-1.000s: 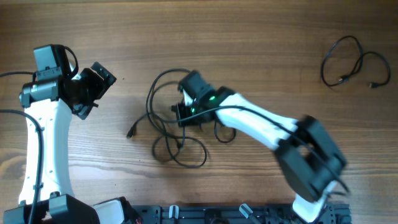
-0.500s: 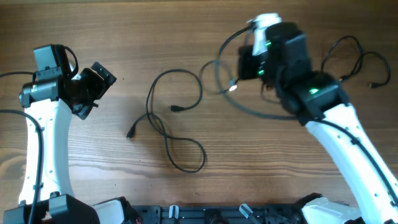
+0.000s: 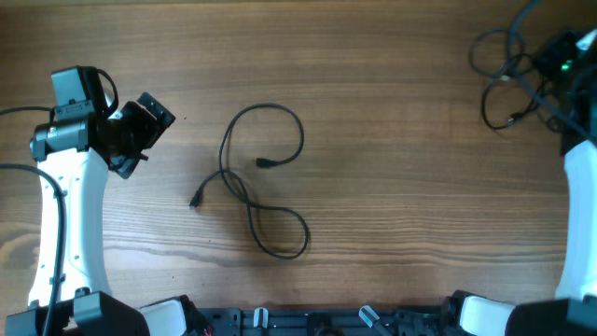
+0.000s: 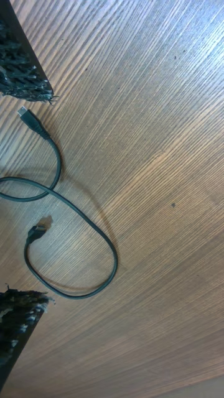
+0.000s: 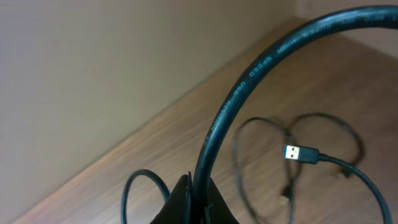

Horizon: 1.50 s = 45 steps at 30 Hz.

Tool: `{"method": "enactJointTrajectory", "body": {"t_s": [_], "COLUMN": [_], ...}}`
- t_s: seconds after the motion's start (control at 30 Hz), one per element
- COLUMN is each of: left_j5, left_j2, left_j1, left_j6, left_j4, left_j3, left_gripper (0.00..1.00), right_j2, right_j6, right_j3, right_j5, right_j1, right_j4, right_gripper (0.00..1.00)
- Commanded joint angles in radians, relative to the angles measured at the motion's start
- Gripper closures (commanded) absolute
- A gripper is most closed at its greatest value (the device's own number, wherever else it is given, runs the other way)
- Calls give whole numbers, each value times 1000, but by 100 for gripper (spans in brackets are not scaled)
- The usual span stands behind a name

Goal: Untangle cables
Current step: 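Carry the grasped cable to the upper right and open the right gripper, then return the right gripper to the center and grasp the last black cable, then lift the cable with the right gripper and carry it to the upper right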

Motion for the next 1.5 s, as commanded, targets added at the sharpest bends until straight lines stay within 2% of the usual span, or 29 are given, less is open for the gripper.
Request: {"method": "enactJointTrajectory", "body": {"t_s": [0.0,0.2,0.23,0.27,0.3,0.4,0.57,0.67,0.8,0.9,1.07,1.2,1.33,1.47], "left_j5": [2,2,2,2,2,2,2,2,1,1,3,14,13,13], "left_j2": [8,8,8,8,8,8,8,8,8,8,8,8,8,8], "left_j1": [-5,-5,-5,-5,-5,-5,-5,-5,-5,-5,12,60,84,96], "left_j6": [15,16,15,15,15,16,16,16,16,18,46,46,46,40], "left_j4": [0,-1,-1,-1,0,0,0,3,4,6,26,26,28,45], "left_j3": [0,1,0,1,0,0,0,0,0,0,1,1,1,1], "left_gripper": [0,0,0,0,0,0,0,0,0,0,0,0,0,0], "right_j2": [91,278,299,310,311,278,132,58,34,55,159,273,369,440], "right_j6": [87,144,148,148,148,148,148,145,130,-12,-239,-298,-289,-294], "right_j3": [27,27,27,27,27,31,32,32,31,15,13,13,14,14], "right_j5": [97,87,52,14,-14,-149,-500,-587,-587,-586,-579,-552,-292,-156], "right_j1": [-92,-214,-227,-235,-240,-249,-228,-161,-5,176,520,753,996,1161], "right_j4": [5,3,4,4,3,7,58,49,-73,-155,-175,-175,-171,-137], "right_gripper": [96,95,69,7,0,0,0,0,0,0,1,13,13,13]}}
